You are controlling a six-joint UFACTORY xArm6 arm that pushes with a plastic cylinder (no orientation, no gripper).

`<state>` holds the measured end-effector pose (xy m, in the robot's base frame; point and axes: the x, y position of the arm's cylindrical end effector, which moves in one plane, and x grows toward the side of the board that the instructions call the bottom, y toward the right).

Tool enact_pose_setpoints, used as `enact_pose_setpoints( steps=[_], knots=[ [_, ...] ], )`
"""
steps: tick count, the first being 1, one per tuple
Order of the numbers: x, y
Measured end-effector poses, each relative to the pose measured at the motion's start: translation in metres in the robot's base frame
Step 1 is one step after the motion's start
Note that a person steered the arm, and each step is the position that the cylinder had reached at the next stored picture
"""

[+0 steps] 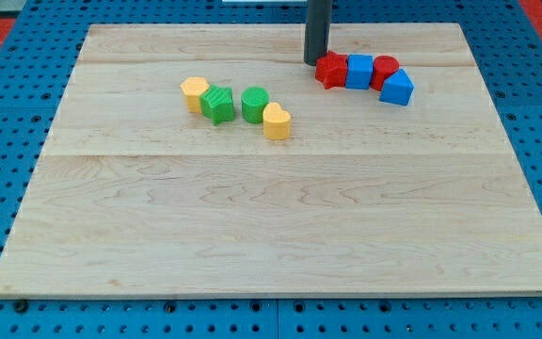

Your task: Move the triangle to the right side

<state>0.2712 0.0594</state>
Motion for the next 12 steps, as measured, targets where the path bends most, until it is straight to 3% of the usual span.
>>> enact_pose_setpoints(
  steps=[2,3,5,8,10,12],
  knots=[
    [0.018,-0.018],
    [0.076,-0.016],
    [0.06,0.066],
    [0.063,0.091],
    [0.059,0.141],
    [0.01,0.148]
  ],
)
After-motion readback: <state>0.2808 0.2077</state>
